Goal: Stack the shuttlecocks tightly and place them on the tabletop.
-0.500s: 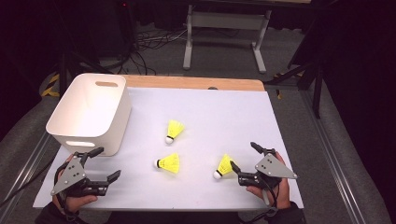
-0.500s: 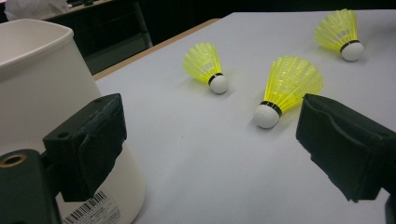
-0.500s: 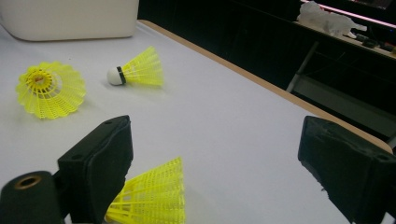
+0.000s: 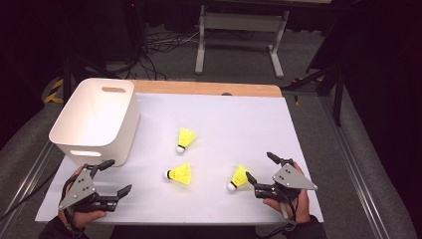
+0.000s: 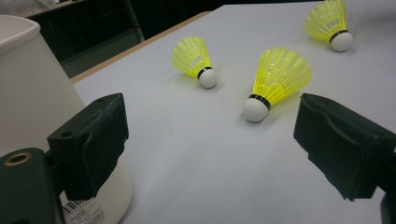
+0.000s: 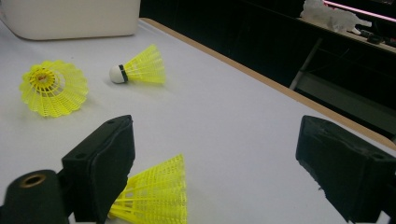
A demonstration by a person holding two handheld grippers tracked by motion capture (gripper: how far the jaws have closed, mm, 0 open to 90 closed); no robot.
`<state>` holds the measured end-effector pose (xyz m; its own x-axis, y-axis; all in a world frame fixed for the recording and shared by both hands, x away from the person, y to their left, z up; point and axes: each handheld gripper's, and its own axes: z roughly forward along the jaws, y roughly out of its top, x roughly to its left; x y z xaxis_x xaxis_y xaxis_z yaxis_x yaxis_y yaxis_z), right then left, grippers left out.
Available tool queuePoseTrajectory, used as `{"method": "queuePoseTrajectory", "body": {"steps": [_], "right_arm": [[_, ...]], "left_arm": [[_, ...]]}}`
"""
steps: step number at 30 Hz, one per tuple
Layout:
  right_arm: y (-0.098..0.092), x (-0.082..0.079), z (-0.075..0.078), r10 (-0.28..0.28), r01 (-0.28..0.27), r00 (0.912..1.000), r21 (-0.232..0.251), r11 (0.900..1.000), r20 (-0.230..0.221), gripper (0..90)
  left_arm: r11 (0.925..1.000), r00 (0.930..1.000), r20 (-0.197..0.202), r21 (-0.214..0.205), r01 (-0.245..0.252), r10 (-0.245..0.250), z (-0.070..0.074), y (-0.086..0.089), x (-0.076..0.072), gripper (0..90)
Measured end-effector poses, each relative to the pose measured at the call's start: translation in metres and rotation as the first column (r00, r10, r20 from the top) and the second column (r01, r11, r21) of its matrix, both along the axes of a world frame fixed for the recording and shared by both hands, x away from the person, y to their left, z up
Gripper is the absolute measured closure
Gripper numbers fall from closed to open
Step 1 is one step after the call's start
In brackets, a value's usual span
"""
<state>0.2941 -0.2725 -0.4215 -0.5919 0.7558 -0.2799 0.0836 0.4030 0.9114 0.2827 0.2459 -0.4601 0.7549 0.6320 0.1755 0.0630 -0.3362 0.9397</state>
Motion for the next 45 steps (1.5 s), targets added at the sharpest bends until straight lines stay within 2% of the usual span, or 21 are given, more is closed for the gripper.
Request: {"method": "queuePoseTrajectory", "body": {"steps": [6, 11, 16, 22, 28, 33, 40, 45], "right_arm": [[-0.005, 0.001, -0.001, -0.008, 0.009, 0.9999, 0.012, 0.9999, -0.008, 12.4], [-0.004, 0.002, -0.001, -0.01, 0.01, 0.9998, 0.004, 0.9999, -0.015, 12.7], [-0.001, 0.003, -0.003, -0.02, 0.02, 0.9996, -0.027, 0.9995, -0.022, 13.1], [-0.003, 0.003, -0.003, -0.027, 0.027, 0.9994, -0.021, 0.9994, -0.024, 13.1], [-0.003, 0.003, -0.002, -0.032, 0.032, 0.9991, -0.024, 0.9992, -0.027, 13.7], [-0.004, 0.001, 0.001, -0.034, 0.034, 0.9993, -0.023, 0.9992, -0.015, 14.0], [-0.005, 0.001, -0.001, -0.029, 0.028, 0.9993, -0.022, 0.9993, -0.026, 14.0], [-0.005, 0.002, -0.001, -0.027, 0.027, 0.9991, -0.022, 0.9994, -0.033, 14.0]], "left_arm": [[0.9999, 0.9998, -0.012, 0.007, 0.014, -0.014, 0.0, -0.004, 0.002, 10.9], [0.9995, 0.9992, -0.027, 0.011, 0.031, -0.03, 0.0, -0.006, 0.002, 11.6], [0.9993, 0.9996, -0.026, 0.035, 0.008, -0.008, 0.002, -0.01, 0.003, 13.4], [0.999, 0.9991, -0.035, 0.037, 0.024, -0.023, 0.005, -0.019, 0.007, 13.3], [0.9984, 0.9998, -0.019, 0.057, 0.005, -0.004, 0.01, -0.028, 0.013, 14.0], [0.9985, 0.9997, -0.019, 0.052, 0.015, -0.014, 0.018, -0.039, 0.02, 13.7], [0.9968, 0.9983, -0.031, 0.063, 0.05, -0.048, 0.027, -0.059, 0.034, 13.7], [0.9938, 0.9945, -0.054, 0.061, 0.093, -0.089, 0.034, -0.078, 0.055, 12.8]]}}
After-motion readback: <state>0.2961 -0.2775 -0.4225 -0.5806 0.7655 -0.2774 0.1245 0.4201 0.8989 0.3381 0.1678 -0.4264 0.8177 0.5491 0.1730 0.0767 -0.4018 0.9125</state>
